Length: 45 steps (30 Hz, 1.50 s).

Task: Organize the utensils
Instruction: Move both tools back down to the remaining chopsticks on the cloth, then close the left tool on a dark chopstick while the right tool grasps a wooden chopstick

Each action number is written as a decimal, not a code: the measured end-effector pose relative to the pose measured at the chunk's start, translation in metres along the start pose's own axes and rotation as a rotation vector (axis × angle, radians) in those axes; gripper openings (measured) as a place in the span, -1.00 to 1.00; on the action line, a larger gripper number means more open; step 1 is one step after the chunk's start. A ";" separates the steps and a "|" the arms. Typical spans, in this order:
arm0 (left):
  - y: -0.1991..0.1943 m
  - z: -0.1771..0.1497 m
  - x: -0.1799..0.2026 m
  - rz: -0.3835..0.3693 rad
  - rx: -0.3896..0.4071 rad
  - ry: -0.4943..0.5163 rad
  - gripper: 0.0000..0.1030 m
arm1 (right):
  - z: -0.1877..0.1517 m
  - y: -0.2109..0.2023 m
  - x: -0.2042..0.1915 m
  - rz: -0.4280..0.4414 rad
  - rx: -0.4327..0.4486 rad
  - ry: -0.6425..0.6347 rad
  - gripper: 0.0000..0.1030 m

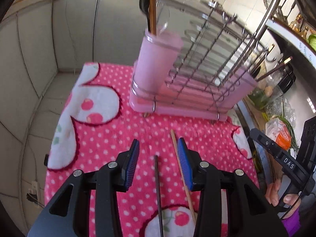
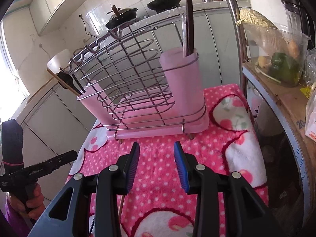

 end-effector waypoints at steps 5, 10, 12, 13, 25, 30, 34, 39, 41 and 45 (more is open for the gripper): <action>0.022 -0.016 0.001 0.013 -0.106 0.004 -0.22 | -0.014 0.013 -0.004 0.027 -0.059 0.008 -0.30; 0.045 -0.022 0.001 0.027 -0.195 -0.006 -0.25 | -0.028 0.031 -0.009 0.081 -0.135 0.047 -0.37; 0.056 -0.024 -0.001 0.027 -0.242 -0.018 -0.35 | -0.032 0.036 -0.012 0.100 -0.162 0.057 -0.40; 0.061 -0.025 -0.003 0.037 -0.265 -0.026 -0.43 | -0.033 0.038 -0.013 0.112 -0.173 0.066 -0.41; 0.099 -0.033 -0.008 0.083 -0.370 -0.037 -0.68 | -0.039 0.055 -0.018 0.158 -0.230 0.088 -0.45; 0.110 -0.035 -0.007 0.092 -0.380 -0.032 -0.68 | -0.040 0.062 -0.021 0.173 -0.254 0.079 -0.45; 0.118 -0.032 -0.006 0.086 -0.372 -0.039 -0.89 | -0.041 0.072 -0.029 0.206 -0.290 0.077 -0.45; 0.107 -0.026 -0.013 0.059 -0.334 -0.053 -0.89 | -0.041 0.091 -0.042 0.247 -0.339 0.075 -0.46; 0.103 -0.022 -0.016 0.047 -0.319 -0.063 -0.89 | -0.041 0.099 -0.046 0.258 -0.358 0.076 -0.46; 0.094 -0.015 -0.019 0.020 -0.291 -0.087 -0.89 | -0.039 0.116 -0.053 0.270 -0.397 0.091 -0.47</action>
Point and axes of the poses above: each gripper's, at about its wrist camera, not at the fingertips, and y roughly the way its jaws point, x to its right, z to its top, the point moved 8 cm from there along y, roughly the way its jaws point, and after that the axes turned 8 degrees about -y, right-handed, at the moved point
